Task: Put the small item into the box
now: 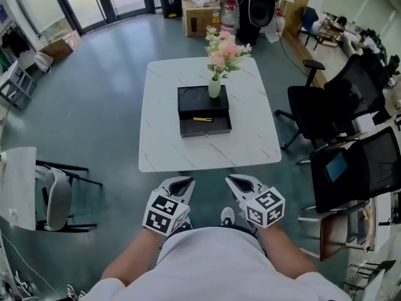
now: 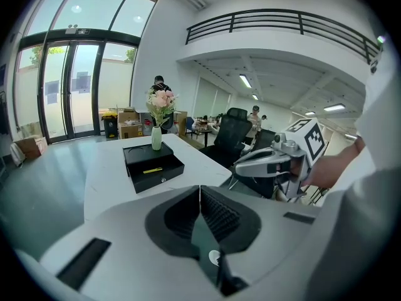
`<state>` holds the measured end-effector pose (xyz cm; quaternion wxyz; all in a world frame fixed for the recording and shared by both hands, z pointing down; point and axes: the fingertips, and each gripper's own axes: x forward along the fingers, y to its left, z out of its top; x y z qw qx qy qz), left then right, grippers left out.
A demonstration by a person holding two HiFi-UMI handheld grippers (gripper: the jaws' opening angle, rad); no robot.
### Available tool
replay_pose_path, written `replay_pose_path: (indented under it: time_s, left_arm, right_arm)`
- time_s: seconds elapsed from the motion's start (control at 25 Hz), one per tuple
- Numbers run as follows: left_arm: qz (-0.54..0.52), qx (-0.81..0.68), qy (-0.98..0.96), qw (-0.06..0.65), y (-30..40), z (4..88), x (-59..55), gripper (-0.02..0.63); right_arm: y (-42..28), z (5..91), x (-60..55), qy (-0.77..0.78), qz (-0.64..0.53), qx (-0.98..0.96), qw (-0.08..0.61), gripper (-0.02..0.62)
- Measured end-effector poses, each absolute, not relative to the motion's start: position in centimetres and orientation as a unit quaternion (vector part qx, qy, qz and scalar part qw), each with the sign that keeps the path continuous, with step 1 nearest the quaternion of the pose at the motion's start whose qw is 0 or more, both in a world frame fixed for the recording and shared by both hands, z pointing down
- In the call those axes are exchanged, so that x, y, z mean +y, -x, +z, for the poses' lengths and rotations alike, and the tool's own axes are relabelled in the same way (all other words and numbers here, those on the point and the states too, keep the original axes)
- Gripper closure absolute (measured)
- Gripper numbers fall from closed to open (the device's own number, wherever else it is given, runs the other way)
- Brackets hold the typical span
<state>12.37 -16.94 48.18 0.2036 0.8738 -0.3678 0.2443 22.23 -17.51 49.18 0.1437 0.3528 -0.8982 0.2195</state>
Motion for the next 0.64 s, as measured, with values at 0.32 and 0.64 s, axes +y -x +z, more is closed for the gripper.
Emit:
replay_pose_path:
  time_s: [0.32,0.64]
  left_arm:
    - [0.243,-0.365,-0.876,0.200,-12.23,47.93,-17.33,0.589]
    - [0.240,-0.365,-0.877,0.202,-11.99,48.06,-17.59,0.589]
  right_arm:
    - [-21.91,49.25,-17.40,-0.354,0.224,-0.897,0.142,0.580]
    - [-21.65,49.44,-17.61,-0.356,0.225,-0.896,0.143,0.580]
